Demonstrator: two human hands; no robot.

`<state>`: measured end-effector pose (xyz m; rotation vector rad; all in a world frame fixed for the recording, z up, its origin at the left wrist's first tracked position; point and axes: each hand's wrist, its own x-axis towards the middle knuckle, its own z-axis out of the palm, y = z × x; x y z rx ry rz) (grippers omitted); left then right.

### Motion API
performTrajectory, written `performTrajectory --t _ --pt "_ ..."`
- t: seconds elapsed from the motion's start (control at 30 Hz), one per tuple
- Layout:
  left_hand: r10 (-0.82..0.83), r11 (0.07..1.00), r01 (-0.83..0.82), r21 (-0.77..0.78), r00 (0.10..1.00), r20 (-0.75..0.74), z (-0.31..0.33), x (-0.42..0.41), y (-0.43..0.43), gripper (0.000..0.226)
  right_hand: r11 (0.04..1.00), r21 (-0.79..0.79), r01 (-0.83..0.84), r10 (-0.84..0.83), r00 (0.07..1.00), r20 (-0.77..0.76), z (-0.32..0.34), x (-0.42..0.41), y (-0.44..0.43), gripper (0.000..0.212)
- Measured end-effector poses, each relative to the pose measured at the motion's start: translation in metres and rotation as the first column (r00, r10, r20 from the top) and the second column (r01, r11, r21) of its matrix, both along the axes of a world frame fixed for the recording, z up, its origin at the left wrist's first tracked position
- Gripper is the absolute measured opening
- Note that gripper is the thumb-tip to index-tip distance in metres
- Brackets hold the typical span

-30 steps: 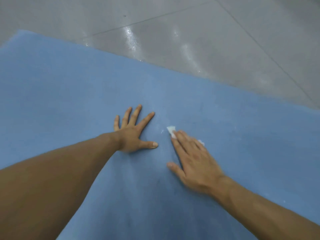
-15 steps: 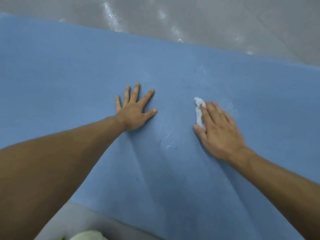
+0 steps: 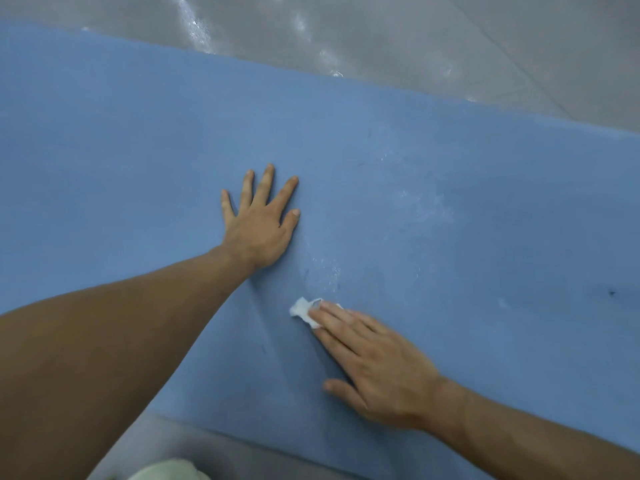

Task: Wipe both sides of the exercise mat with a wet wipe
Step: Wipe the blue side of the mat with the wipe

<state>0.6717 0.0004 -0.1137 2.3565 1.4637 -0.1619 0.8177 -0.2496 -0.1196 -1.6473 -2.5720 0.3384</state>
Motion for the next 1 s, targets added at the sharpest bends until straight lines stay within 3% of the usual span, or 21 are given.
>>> performTrajectory --t 0.07,0.13,0.23,0.37,0.5,0.67,0.83,0.9,1.0 --pt "-0.002 1.0 0.002 0.013 1.0 0.015 0.0 0.001 -0.001 0.057 0.999 0.021 0.049 -0.049 0.999 0.011 -0.003 0.017 0.005 0.072" --pt "-0.002 1.0 0.002 0.016 1.0 0.019 0.0 0.001 -0.002 0.057 0.967 0.038 0.251 -0.251 0.968 -0.004 -0.004 0.046 0.021 0.069" --pt "-0.012 1.0 0.011 0.017 1.0 0.011 -0.001 0.0 0.0 0.057 0.844 0.022 0.536 -0.536 0.84 0.086 0.0 0.11 0.043 0.07" --pt "-0.023 0.999 0.023 0.039 1.0 0.014 0.0 -0.001 -0.001 0.058 0.723 -0.098 0.684 -0.676 0.73 0.102 0.003 0.178 0.05 0.082" --pt "-0.043 0.997 0.04 0.066 0.998 0.036 0.001 0.003 -0.014 0.058 0.781 -0.101 0.617 -0.618 0.786 0.018 0.0 0.161 0.048 0.083" --pt "-0.092 0.993 0.087 0.082 0.994 0.058 -0.001 0.005 -0.028 0.057 0.952 -0.123 0.28 -0.28 0.96 0.016 0.007 0.082 0.012 0.079" --pt "-0.168 0.981 0.165 0.098 0.985 0.025 -0.003 -0.003 -0.029 0.063 0.998 -0.059 0.033 -0.031 0.999 0.029 0.004 0.039 -0.022 0.072" --pt "-0.191 0.977 0.188 0.106 0.982 0.018 -0.003 -0.006 -0.027 0.07 0.999 -0.026 0.025 -0.023 0.998 0.058 0.004 0.051 -0.019 0.069" --pt "-0.197 0.976 0.195 0.099 0.98 0.008 -0.005 -0.007 -0.026 0.073 0.958 0.033 0.286 -0.288 0.954 0.086 0.001 0.09 0.002 0.068"
